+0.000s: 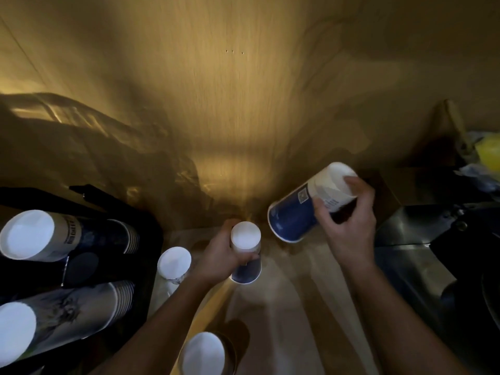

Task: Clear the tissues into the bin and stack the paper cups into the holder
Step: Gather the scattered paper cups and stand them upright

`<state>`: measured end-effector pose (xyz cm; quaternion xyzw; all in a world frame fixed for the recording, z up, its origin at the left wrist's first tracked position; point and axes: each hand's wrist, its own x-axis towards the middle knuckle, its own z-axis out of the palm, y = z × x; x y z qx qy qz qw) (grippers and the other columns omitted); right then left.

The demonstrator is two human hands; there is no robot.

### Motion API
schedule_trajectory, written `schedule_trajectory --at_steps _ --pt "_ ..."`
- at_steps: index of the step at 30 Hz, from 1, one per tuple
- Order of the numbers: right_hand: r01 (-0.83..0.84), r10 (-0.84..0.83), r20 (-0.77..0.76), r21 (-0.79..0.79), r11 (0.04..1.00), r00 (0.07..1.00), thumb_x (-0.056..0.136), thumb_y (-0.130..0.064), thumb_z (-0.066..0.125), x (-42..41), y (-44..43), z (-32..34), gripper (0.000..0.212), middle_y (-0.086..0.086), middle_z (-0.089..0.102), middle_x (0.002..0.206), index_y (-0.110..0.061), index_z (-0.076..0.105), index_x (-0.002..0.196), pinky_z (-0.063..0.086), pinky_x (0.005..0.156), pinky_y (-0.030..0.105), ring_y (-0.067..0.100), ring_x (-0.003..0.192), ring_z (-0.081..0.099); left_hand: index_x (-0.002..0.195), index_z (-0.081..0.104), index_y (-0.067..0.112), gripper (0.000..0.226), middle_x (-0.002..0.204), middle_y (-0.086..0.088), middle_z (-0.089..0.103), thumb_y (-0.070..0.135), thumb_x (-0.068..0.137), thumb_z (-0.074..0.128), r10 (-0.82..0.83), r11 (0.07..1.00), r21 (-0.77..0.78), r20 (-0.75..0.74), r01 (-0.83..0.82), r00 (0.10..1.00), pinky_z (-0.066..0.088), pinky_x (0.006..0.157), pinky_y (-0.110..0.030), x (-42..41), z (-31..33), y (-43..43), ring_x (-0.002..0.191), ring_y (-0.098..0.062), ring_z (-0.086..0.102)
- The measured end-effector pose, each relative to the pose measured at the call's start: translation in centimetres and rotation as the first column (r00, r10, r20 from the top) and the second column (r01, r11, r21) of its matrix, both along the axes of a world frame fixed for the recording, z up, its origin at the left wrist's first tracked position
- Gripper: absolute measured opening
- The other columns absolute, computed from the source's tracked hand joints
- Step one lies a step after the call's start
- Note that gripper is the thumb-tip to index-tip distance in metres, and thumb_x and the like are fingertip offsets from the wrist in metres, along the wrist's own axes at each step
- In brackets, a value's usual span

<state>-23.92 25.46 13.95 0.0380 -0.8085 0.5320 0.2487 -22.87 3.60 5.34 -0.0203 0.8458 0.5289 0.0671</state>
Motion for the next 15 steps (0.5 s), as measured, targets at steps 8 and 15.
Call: schedule_trajectory --at_steps 8,15 --pt "-0.175 0.185 -0.128 0.084 0.981 0.974 0.072 -0.041 0.063 1.2 -2.9 2.5 0.056 -0.01 0.046 0.115 -0.031 0.036 0.12 0.046 0.085 0.018 0.003 0.107 0.047 0.104 0.05 0.043 0.055 0.104 0.014 0.063 0.047 0.057 0.078 -0.101 0.977 -0.193 -0.037 0.092 0.994 0.052 0.082 -0.039 0.3 -0.5 -1.2 0.097 -0.01 0.059" --pt "-0.309 0.303 0.064 0.248 0.918 0.951 0.075 -0.048 0.064 1.1 -5.0 -1.6 0.057 -0.007 0.045 0.114 -0.028 0.038 0.122 0.038 0.082 0.015 0.008 0.104 0.046 0.111 0.054 0.017 0.026 0.107 -0.007 0.067 0.022 0.086 0.059 0.219 0.953 -0.206 -0.041 -0.222 0.975 0.049 0.079 -0.036 0.4 0.6 -2.5 0.096 -0.026 0.061"
